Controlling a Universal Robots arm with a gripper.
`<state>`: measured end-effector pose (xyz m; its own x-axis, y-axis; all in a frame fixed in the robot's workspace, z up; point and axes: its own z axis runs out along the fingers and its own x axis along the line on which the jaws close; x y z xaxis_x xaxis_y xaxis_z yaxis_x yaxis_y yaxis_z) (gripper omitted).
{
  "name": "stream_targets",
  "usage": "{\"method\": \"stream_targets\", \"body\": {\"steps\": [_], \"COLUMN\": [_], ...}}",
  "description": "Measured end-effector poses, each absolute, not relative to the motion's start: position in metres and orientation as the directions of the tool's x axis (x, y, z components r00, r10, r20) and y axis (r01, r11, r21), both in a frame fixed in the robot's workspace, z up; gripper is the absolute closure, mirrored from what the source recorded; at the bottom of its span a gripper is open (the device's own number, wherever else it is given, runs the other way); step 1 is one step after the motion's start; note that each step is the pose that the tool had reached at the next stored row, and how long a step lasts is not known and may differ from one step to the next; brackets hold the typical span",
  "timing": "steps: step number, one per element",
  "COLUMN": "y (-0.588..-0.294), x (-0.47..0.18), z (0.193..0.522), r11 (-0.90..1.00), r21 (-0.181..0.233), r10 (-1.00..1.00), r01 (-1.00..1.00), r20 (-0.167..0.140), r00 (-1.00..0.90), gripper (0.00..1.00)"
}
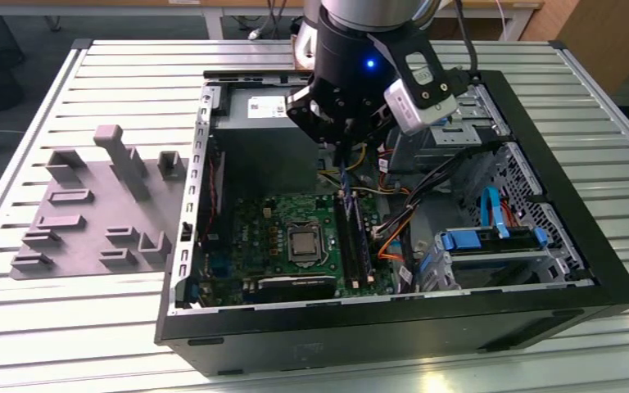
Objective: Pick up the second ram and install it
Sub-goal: 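Insert the second ram into the second slot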
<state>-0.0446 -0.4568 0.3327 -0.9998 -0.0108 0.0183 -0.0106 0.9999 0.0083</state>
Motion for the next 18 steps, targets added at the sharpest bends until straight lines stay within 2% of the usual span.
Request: {"method": "stream_targets", "body": {"steps": [18], "y": [-0.457], "x": [-0.0494], "z": [0.3288], "r11": [1.0], "r21": [0.008], "r10": [-0.021], "r01": [-0.021], "r20": [0.018], "r00": [-1.0], "gripper": [0.86]}}
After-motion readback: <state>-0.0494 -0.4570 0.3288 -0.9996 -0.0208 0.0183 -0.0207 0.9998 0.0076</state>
